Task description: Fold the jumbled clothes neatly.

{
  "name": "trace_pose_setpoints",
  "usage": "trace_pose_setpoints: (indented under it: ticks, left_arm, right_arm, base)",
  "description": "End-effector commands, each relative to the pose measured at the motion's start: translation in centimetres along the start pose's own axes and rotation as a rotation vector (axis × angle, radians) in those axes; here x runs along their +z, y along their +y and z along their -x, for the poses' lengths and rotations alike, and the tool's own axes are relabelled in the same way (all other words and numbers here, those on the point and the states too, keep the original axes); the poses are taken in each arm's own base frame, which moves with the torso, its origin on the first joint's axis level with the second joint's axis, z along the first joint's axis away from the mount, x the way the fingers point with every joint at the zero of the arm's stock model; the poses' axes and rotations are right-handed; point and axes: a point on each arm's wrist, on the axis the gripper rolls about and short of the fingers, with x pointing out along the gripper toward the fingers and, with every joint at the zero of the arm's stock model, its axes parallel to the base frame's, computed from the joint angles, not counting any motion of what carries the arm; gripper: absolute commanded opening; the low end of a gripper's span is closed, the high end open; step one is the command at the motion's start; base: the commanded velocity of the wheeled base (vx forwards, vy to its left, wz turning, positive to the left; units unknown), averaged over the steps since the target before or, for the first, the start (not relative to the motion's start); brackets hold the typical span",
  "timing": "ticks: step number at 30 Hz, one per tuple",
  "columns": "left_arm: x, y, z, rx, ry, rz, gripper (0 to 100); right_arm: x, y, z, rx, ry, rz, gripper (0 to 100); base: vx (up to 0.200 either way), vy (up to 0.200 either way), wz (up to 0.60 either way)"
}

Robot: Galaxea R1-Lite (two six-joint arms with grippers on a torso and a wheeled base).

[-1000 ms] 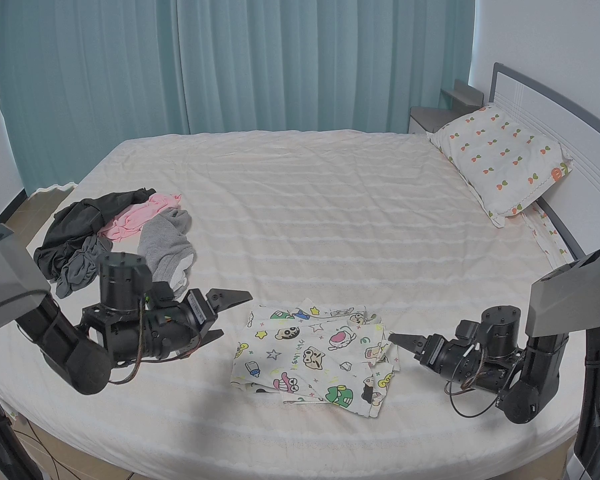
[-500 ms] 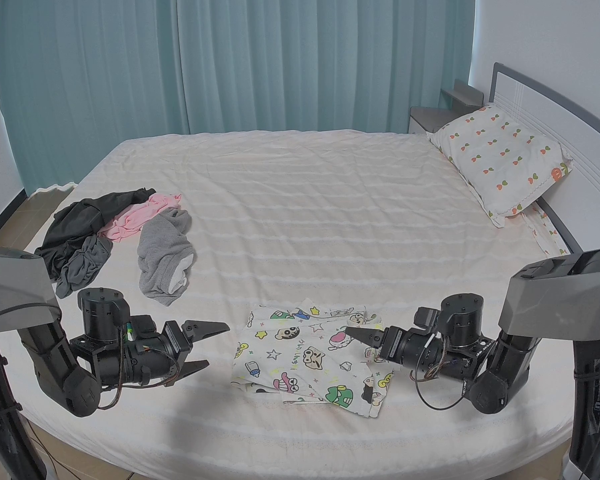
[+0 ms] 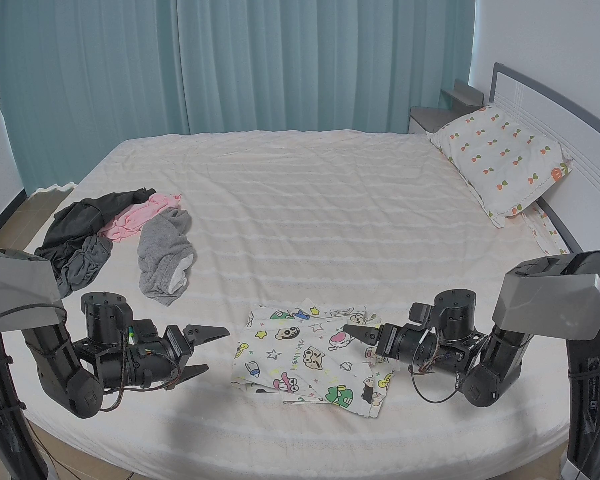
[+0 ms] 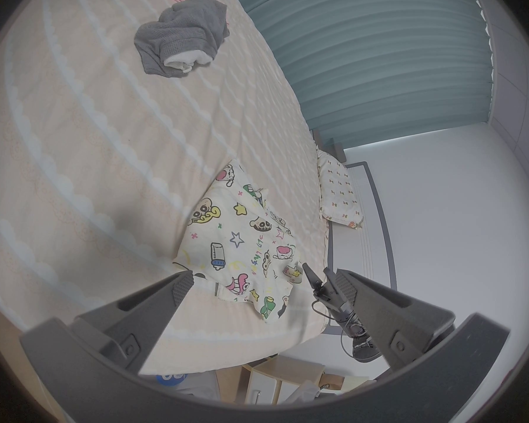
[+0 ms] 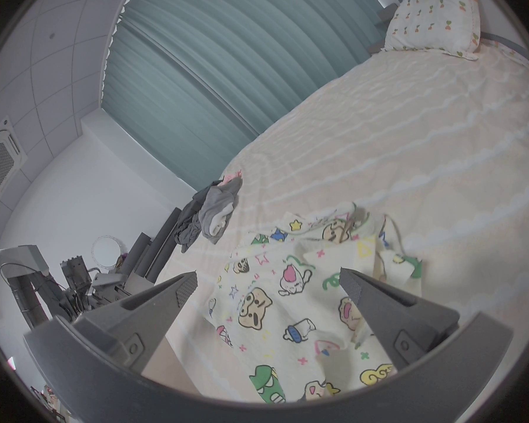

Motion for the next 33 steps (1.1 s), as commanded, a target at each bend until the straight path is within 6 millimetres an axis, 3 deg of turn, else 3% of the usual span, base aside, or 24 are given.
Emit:
trace_pose_setpoints:
  ticks: [1, 16, 23, 33]
  left_arm:
    - [-0.1, 0.2, -0.2, 0.007, 0.002, 0.001, 100]
    - [-0.3, 0.4, -0.3, -0.006, -0.007, -0.013, 100]
    - [-0.3, 0.4, -0.3, -0.007, -0.008, -0.013, 100]
    - [-0.3, 0.4, -0.3, -0.007, -0.008, -0.014, 100]
  right_arm:
    - [-0.9, -0.9, -0.3, -0.022, 0.030, -0.013, 100]
    - [-0.7, -1.7, 0.0, -0.047, 0.058, -0.033, 100]
    - [-0.5, -1.3, -1.2, -0.024, 0.156, -0.048, 100]
    - [-0.3, -1.1, -1.6, -0.009, 0.158, -0.026, 100]
  base:
    - [0.000, 0.000, 0.00]
    - [0.000, 0.000, 0.00]
    - [0.000, 0.000, 0.00]
    - [0.000, 0.000, 0.00]
